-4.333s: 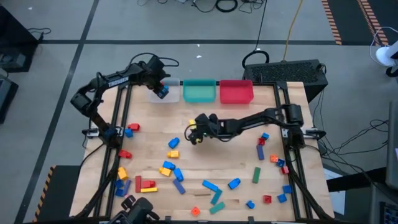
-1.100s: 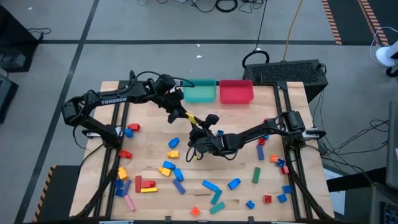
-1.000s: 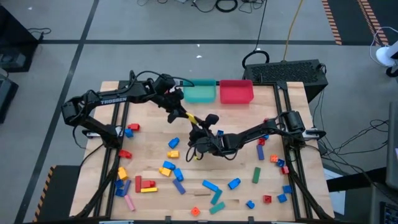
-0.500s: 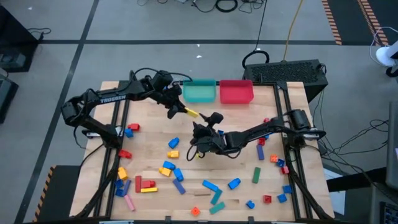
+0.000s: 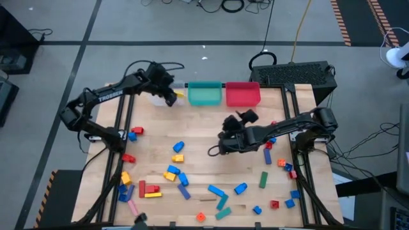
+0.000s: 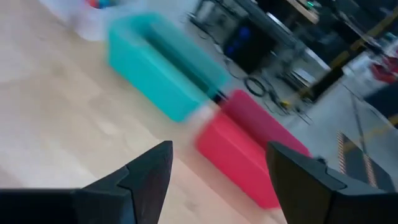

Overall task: Sort blocks by size
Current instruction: Put the yellow block into the transparent bin, then put the dark blue block into the transparent bin

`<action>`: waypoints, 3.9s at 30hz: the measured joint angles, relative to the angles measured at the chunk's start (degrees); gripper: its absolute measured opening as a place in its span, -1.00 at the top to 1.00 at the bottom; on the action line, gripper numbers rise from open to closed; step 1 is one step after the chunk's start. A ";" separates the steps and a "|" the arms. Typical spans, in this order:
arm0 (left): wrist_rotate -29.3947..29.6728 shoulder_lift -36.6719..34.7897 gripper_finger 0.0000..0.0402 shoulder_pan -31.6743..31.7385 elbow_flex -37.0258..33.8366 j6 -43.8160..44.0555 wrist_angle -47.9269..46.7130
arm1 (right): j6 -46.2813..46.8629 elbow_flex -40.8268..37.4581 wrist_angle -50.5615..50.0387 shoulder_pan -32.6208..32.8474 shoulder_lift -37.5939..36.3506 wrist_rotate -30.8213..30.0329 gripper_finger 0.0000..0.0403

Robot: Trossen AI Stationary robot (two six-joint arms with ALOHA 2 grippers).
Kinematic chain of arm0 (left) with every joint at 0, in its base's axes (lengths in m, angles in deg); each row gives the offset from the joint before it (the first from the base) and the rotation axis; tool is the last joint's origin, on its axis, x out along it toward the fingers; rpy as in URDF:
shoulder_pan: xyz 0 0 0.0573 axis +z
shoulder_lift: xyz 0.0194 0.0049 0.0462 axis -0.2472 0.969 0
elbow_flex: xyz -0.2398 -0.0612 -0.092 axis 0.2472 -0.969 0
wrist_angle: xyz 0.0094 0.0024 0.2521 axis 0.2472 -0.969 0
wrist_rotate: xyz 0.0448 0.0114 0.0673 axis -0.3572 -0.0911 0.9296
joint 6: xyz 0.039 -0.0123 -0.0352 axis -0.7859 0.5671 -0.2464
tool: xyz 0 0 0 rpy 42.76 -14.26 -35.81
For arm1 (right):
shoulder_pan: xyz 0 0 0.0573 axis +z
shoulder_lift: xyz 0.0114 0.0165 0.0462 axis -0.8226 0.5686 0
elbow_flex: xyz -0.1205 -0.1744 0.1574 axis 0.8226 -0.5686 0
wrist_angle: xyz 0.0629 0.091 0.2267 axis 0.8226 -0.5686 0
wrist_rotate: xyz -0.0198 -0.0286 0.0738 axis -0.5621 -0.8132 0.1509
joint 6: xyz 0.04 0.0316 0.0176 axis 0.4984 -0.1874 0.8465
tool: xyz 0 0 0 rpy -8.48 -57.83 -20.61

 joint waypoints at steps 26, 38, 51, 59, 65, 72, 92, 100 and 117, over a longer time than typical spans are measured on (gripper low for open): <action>6.86 8.92 0.47 10.15 -0.09 0.17 -1.75 | 8.05 -0.02 -11.91 1.32 -1.30 14.77 -0.20; 6.13 7.00 -0.02 9.16 -0.09 -2.26 -2.49 | 4.32 -0.12 -20.17 -2.04 -1.67 37.45 -0.20; -0.76 -7.43 -0.03 1.45 -0.08 -2.87 -1.96 | 19.68 -24.01 -11.80 0.47 -15.52 56.53 -0.20; -5.75 -9.22 -0.03 -7.23 -0.07 -2.92 -0.76 | 31.77 -38.12 5.59 3.30 -25.96 60.97 -0.20; -5.76 -8.51 -0.03 -12.85 -0.07 -2.95 2.79 | 36.67 -39.06 7.02 6.39 -24.52 61.69 -0.20; -5.66 -5.75 -0.03 -16.54 -0.04 -3.56 6.10 | 39.31 -38.81 7.92 8.39 -21.87 61.65 -0.07; -6.29 8.57 -0.03 -26.84 -0.04 -1.68 22.96 | 19.90 -33.53 14.39 9.00 -21.41 48.37 0.57; -6.69 13.52 -0.03 -27.86 -0.04 12.03 29.38 | 7.93 -30.93 20.00 8.80 -20.90 37.92 0.56; -10.70 14.34 -0.03 -28.88 -0.04 30.37 32.77 | -21.82 -17.67 26.92 3.70 -4.20 21.37 0.55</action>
